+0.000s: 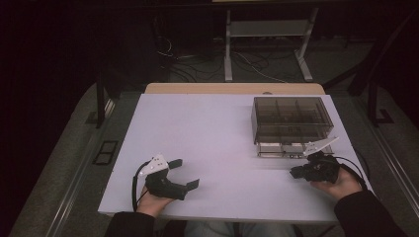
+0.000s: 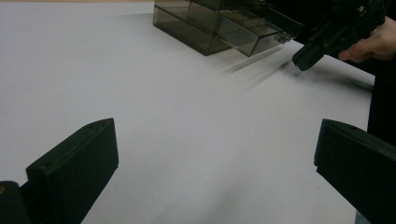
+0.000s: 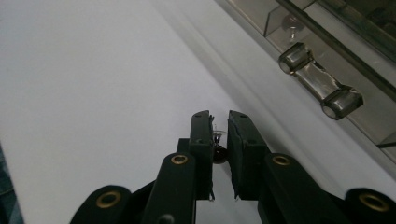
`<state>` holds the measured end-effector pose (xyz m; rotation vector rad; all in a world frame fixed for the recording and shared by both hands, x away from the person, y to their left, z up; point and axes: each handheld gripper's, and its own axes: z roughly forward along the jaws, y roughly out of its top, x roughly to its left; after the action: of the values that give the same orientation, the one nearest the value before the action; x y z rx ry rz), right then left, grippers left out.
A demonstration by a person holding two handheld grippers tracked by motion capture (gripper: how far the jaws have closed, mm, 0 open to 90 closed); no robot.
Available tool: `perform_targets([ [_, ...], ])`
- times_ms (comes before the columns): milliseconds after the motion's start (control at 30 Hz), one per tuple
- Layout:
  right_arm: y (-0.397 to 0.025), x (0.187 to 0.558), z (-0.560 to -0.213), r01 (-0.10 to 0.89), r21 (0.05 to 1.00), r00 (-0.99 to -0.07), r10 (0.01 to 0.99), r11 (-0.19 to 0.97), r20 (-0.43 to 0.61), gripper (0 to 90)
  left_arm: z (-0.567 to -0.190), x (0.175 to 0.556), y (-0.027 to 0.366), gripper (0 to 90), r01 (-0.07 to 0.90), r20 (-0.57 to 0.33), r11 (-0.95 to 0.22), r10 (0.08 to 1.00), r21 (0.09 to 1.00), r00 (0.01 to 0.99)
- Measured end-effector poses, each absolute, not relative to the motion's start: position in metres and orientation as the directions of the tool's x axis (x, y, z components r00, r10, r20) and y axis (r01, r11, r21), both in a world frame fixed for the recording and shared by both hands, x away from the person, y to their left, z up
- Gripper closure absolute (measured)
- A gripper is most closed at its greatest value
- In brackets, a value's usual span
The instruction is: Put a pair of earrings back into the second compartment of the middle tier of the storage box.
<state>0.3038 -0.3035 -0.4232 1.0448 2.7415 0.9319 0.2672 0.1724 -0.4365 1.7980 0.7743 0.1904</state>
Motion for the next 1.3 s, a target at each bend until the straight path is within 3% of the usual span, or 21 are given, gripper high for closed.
perform_targets([
  [567, -0.305, 0.291, -0.381, 0.548, 0.576, -0.793, 0.595, 0.607, 0.127, 79.5, -0.437, 0.267, 0.172, 0.0, 0.409, -0.240, -0.171, 0.590, 0.896, 0.771],
  [1300, -0.311, 0.306, -0.346, 0.539, 0.588, -0.794, 0.597, 0.604, 0.115, 79.5, -0.437, 0.267, 0.173, 0.0, 0.409, -0.239, -0.171, 0.590, 0.897, 0.771],
])
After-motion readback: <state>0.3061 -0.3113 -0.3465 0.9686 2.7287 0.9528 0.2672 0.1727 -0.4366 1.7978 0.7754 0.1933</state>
